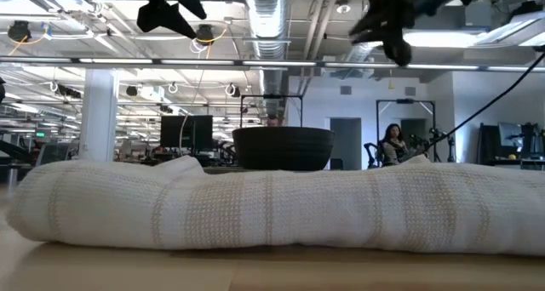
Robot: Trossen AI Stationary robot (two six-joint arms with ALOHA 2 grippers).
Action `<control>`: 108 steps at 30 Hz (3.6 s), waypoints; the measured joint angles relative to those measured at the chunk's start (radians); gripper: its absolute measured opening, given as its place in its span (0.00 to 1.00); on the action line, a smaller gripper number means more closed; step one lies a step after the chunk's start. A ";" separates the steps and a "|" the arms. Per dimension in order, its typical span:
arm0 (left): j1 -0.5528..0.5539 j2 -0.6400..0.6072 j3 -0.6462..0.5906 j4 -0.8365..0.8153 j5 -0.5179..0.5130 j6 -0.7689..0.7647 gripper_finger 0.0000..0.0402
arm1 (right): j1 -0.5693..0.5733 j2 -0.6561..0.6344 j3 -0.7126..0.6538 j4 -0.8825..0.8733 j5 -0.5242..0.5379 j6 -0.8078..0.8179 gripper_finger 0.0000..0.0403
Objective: Set table place
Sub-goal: Put the yellow spoon into the black bowl
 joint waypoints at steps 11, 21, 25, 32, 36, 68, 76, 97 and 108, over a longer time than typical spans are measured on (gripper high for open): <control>-0.110 0.097 0.001 -0.065 0.233 0.343 0.59 | 0.002 0.003 -0.001 0.102 0.003 -0.106 0.24; -0.364 0.292 0.000 -0.276 0.429 0.398 0.59 | -0.004 0.125 -0.002 0.024 0.004 -0.107 0.24; -0.467 0.351 0.000 -0.271 0.452 0.284 0.59 | -0.004 0.187 -0.002 0.024 0.004 -0.115 0.24; -0.603 0.385 0.000 -0.176 0.332 -0.023 0.59 | -0.004 0.287 -0.002 0.021 0.004 -0.115 0.24; -0.665 0.384 0.000 -0.183 0.240 -0.129 0.59 | -0.004 0.328 -0.002 0.035 0.003 -0.115 0.24; -0.955 0.240 -0.413 0.106 0.213 -0.510 0.59 | -0.011 0.344 -0.002 0.211 -0.001 0.009 0.24; -0.968 0.321 -0.414 0.141 0.231 -0.486 0.59 | -0.011 0.344 -0.002 0.216 -0.001 0.009 0.24; -0.968 0.471 -0.410 0.168 0.235 -0.465 0.38 | -0.011 0.344 -0.002 0.220 -0.001 0.009 0.24; -0.966 0.473 -0.412 0.142 0.179 -0.465 0.03 | -0.011 0.344 -0.002 0.220 -0.001 0.008 0.24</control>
